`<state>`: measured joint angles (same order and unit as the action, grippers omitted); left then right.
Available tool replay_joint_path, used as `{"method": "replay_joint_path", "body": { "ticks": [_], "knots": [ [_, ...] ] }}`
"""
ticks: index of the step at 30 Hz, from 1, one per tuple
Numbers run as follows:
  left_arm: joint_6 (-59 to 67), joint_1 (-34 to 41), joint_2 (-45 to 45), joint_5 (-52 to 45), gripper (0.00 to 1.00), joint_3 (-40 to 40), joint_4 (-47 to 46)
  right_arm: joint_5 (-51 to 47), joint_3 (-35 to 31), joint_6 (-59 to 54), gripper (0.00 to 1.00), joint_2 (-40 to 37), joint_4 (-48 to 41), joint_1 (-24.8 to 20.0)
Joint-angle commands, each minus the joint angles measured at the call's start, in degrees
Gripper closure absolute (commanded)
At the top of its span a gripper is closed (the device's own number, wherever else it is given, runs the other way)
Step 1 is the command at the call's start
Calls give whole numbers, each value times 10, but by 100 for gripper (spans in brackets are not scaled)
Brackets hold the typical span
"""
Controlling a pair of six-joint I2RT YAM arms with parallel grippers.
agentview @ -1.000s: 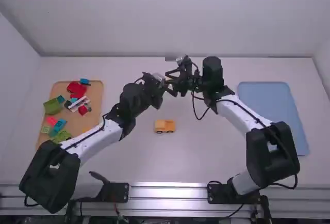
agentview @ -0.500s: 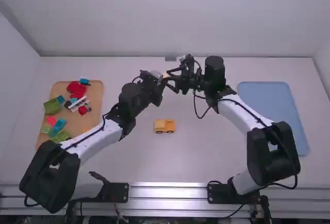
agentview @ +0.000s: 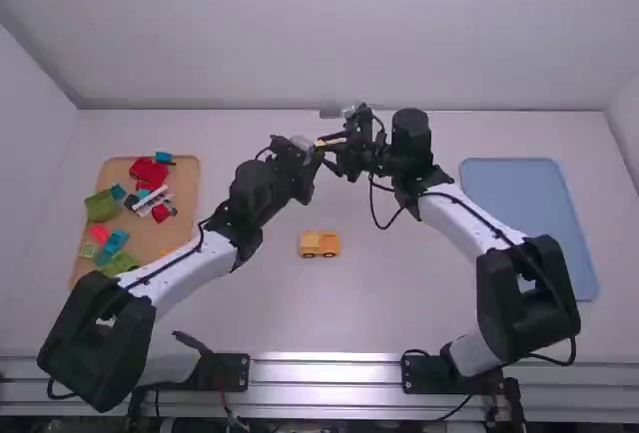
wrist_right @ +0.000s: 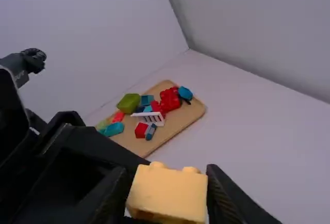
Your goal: Assemble lego blocks to make yellow taxi
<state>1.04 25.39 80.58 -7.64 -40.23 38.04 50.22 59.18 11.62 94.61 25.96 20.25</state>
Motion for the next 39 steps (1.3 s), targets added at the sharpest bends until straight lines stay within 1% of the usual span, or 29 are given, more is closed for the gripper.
{"method": "replay_joint_path", "body": {
  "ticks": [1,2,3,4,5,6,8,10,13,15,17,19,23,26,28,33,37,39],
  "knots": [
    [-9,7,3,-9,81,-16,15,37,-8,-1,66,3,-6,19],
    [-8,7,3,-9,76,-16,15,37,-8,-1,66,3,-6,19],
    [-9,6,3,-9,67,-16,17,37,-8,-1,66,3,-6,18],
    [-11,6,3,-9,64,-16,17,37,-8,-1,66,3,-6,18],
    [-19,3,3,-9,35,-16,17,38,-8,-5,66,3,-6,18],
    [-31,1,3,-9,1,-16,16,40,-8,-12,66,3,-6,18],
    [-37,1,3,-8,1,-16,12,40,-8,-15,65,2,-6,15],
    [-52,2,2,-14,1,-16,3,72,-6,-30,66,1,-5,2],
    [-57,-15,-14,-81,1,-16,-21,131,2,-42,66,1,-5,-20],
    [-58,-55,-29,-203,1,-16,-26,198,14,-66,66,1,-9,-40],
    [-64,-84,-29,-288,1,-18,-18,225,20,-80,65,1,-11,-49],
    [-84,-128,-27,-412,1,-24,-16,256,26,-97,66,1,-11,-58],
    [-75,-170,-5,-576,1,-37,-10,294,28,-122,66,1,-10,-60],
    [-66,-176,9,-622,1,-47,-12,323,28,-134,66,1,-10,-54],
    [-59,-174,13,-630,1,-49,-12,336,28,-134,67,1,-8,-50],
    [-51,-172,20,-642,1,-52,-13,338,28,-134,75,1,-9,-49],
    [-40,-172,20,-701,1,-52,7,337,28,-134,75,1,-9,-49],
    [-42,-172,20,-712,1,-52,22,335,28,-134,75,1,-10,-53]
  ]
}}
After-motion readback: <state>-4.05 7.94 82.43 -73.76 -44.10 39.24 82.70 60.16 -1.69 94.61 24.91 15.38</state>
